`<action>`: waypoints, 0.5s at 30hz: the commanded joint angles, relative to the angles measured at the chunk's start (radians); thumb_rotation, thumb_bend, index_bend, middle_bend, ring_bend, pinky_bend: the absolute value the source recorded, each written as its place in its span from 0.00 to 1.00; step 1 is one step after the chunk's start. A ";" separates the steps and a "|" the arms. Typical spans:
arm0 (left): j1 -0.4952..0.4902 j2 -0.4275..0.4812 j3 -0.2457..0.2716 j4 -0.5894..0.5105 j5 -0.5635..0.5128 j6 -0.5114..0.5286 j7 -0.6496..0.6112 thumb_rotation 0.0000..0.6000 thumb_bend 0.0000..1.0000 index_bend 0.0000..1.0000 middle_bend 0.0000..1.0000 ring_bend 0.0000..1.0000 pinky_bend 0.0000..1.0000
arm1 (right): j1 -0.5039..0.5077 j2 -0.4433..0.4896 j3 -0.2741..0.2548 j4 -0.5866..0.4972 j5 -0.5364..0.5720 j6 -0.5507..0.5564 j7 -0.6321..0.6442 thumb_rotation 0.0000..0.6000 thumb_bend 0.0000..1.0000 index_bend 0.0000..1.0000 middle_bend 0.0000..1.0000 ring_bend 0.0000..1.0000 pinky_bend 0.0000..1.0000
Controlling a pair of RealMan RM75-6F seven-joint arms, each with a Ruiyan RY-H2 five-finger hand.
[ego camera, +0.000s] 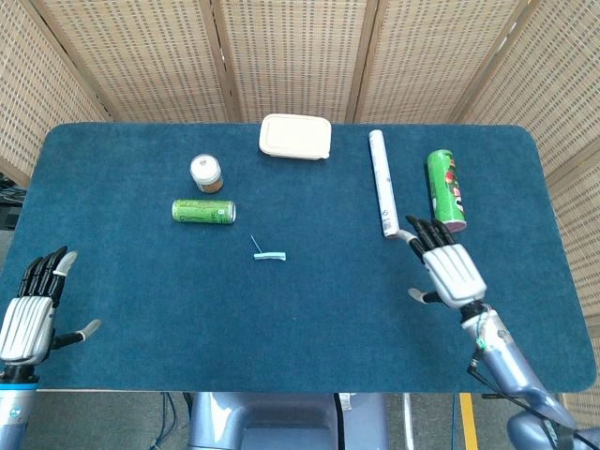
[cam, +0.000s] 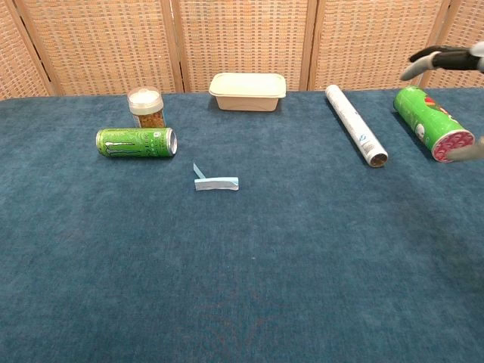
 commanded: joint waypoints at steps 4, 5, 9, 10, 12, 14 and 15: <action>-0.009 -0.002 -0.017 -0.008 -0.048 -0.028 0.014 1.00 0.05 0.00 0.00 0.00 0.00 | 0.251 -0.237 0.134 0.139 0.326 -0.146 -0.133 1.00 0.15 0.37 0.00 0.00 0.00; -0.010 -0.002 -0.018 -0.009 -0.052 -0.030 0.015 1.00 0.05 0.00 0.00 0.00 0.00 | 0.272 -0.263 0.137 0.160 0.353 -0.140 -0.155 1.00 0.16 0.39 0.00 0.00 0.00; -0.014 0.003 -0.024 -0.012 -0.067 -0.041 0.013 1.00 0.05 0.00 0.00 0.00 0.00 | 0.344 -0.347 0.141 0.226 0.429 -0.115 -0.233 1.00 0.16 0.42 0.00 0.00 0.00; -0.015 0.004 -0.026 -0.011 -0.072 -0.044 0.012 1.00 0.05 0.00 0.00 0.00 0.00 | 0.363 -0.372 0.142 0.248 0.452 -0.116 -0.248 1.00 0.16 0.42 0.00 0.00 0.00; -0.017 0.005 -0.027 -0.011 -0.077 -0.048 0.010 1.00 0.05 0.00 0.00 0.00 0.00 | 0.387 -0.404 0.143 0.277 0.486 -0.112 -0.268 1.00 0.16 0.43 0.00 0.00 0.00; -0.018 0.007 -0.029 -0.011 -0.084 -0.053 0.008 1.00 0.05 0.00 0.00 0.00 0.00 | 0.413 -0.443 0.144 0.309 0.521 -0.106 -0.289 1.00 0.19 0.43 0.00 0.00 0.00; -0.019 0.007 -0.030 -0.012 -0.086 -0.055 0.007 1.00 0.05 0.00 0.00 0.00 0.00 | 0.425 -0.461 0.142 0.323 0.534 -0.103 -0.299 1.00 0.21 0.43 0.00 0.00 0.00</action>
